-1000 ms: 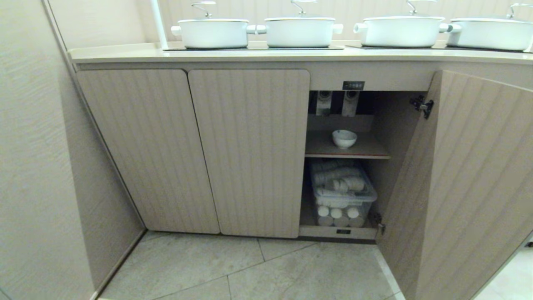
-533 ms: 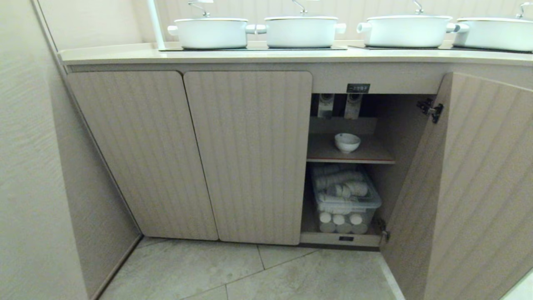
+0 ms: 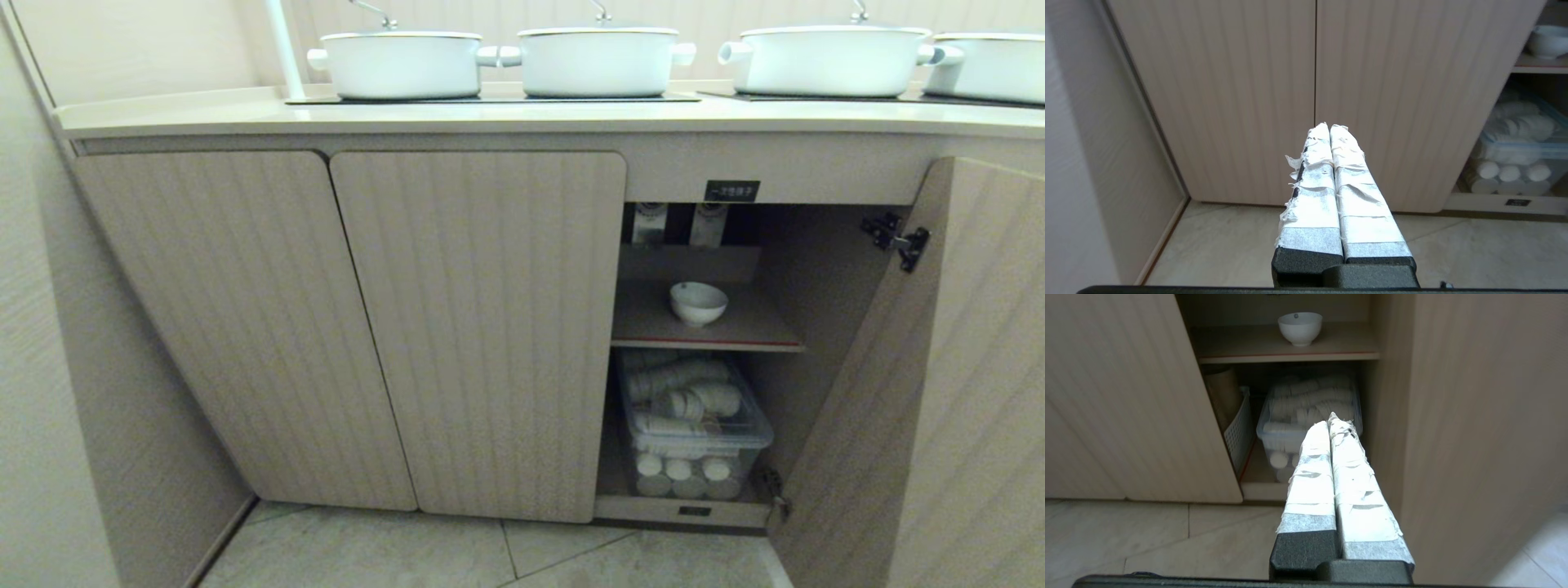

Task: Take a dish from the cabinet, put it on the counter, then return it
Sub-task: Take the bowl from the cabinet

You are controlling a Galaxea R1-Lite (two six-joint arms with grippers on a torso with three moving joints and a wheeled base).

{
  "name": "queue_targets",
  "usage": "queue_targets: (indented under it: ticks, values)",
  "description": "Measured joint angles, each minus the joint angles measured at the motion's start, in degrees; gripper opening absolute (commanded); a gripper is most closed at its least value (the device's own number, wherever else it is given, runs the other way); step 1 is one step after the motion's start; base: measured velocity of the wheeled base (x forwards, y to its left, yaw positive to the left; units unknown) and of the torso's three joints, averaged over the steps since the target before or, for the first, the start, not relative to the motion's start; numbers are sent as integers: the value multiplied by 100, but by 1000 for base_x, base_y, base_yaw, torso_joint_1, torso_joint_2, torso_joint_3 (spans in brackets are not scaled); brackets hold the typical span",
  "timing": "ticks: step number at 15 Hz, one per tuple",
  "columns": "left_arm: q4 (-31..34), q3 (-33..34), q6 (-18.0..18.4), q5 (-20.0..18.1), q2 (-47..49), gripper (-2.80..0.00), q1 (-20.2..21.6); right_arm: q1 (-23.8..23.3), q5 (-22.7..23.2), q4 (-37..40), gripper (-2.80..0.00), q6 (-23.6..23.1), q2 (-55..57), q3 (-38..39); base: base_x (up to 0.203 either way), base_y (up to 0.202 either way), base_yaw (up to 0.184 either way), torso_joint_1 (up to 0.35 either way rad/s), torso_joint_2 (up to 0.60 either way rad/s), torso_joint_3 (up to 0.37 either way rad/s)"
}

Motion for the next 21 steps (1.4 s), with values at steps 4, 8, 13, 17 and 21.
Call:
queue_targets:
  ticks: [4, 8, 13, 17, 21]
  values:
    - [2, 1, 2, -1, 0, -280, -2, 0, 0, 0, -280, 2, 0, 0, 200, 0, 1, 3, 2, 4]
    - [2, 0, 2, -2, 0, -280, -2, 0, -2, 2, -280, 0, 0, 0, 196, 0, 1, 2, 2, 2]
    - [0, 0, 5, 0, 0, -280, -5, -2, -1, 2, -280, 1, 0, 0, 38, 0, 2, 2, 1, -1]
    - [0, 0, 5, 2, 0, -280, -2, 0, -2, 2, -280, 0, 0, 0, 0, 0, 0, 0, 0, 0]
    - [0, 2, 6, -2, 0, -280, -2, 0, 1, 2, -280, 0, 0, 0, 0, 0, 0, 0, 0, 0]
